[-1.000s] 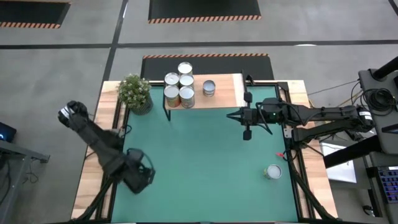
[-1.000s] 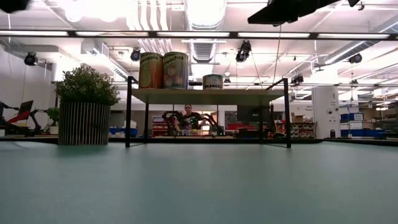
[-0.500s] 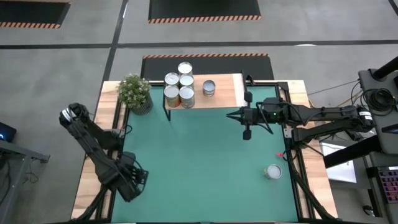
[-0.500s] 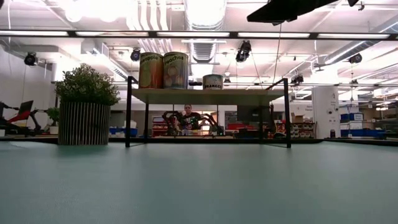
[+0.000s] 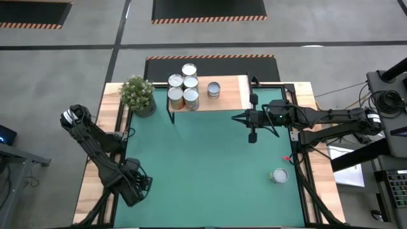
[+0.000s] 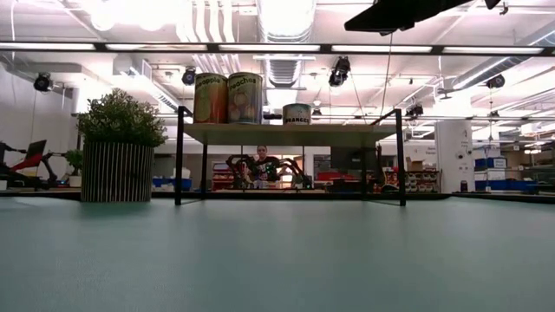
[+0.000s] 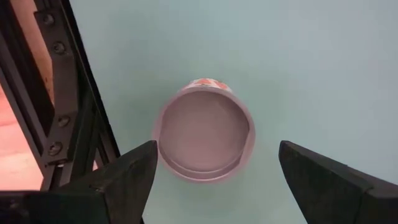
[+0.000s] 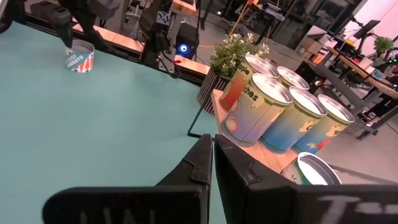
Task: Pick and place cans onto a shelf
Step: Put the small canned carrots on the shelf aligned with the other small canned oranges
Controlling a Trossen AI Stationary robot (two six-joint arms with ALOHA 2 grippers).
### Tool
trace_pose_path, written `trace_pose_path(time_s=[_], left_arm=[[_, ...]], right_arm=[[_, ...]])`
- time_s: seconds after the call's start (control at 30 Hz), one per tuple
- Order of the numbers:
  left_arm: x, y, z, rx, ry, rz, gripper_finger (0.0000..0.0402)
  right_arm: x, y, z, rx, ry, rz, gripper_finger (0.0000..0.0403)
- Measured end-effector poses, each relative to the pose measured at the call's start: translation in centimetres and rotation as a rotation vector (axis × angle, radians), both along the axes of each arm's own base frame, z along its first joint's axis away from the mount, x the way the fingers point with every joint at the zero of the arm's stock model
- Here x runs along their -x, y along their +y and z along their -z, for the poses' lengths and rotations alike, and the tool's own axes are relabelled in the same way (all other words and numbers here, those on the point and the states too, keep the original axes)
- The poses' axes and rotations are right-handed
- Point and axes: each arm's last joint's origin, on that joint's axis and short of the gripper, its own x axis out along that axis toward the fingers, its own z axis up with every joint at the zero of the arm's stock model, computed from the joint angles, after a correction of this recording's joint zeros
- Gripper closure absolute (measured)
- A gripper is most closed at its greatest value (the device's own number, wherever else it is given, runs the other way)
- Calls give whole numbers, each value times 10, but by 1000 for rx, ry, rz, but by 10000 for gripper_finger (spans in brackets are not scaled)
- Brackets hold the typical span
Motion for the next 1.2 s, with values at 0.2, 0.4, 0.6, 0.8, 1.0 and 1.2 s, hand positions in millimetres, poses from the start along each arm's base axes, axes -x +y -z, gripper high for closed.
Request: trace_pose_path(time_s=[0.2, 0.4, 0.6, 0.8, 1.0, 1.2], left_arm=[[6, -4, 3, -9, 7, -2, 86], [7, -4, 11, -2, -2, -13, 86], [10, -2, 22, 14, 15, -16, 86], [11, -1, 25, -2, 11, -16, 86], [11, -1, 25, -4, 9, -16, 99], [8, -3, 25, -4, -24, -23, 119]], right_arm=[[0, 0, 0, -1, 1, 0, 394], [0, 0, 1, -1, 8, 0, 394], [0, 0, 1, -1, 8, 0, 394], [0, 0, 1, -1, 8, 0, 394], [0, 0, 1, -2, 8, 1, 394], [0, 0, 1, -7, 7, 2, 394]])
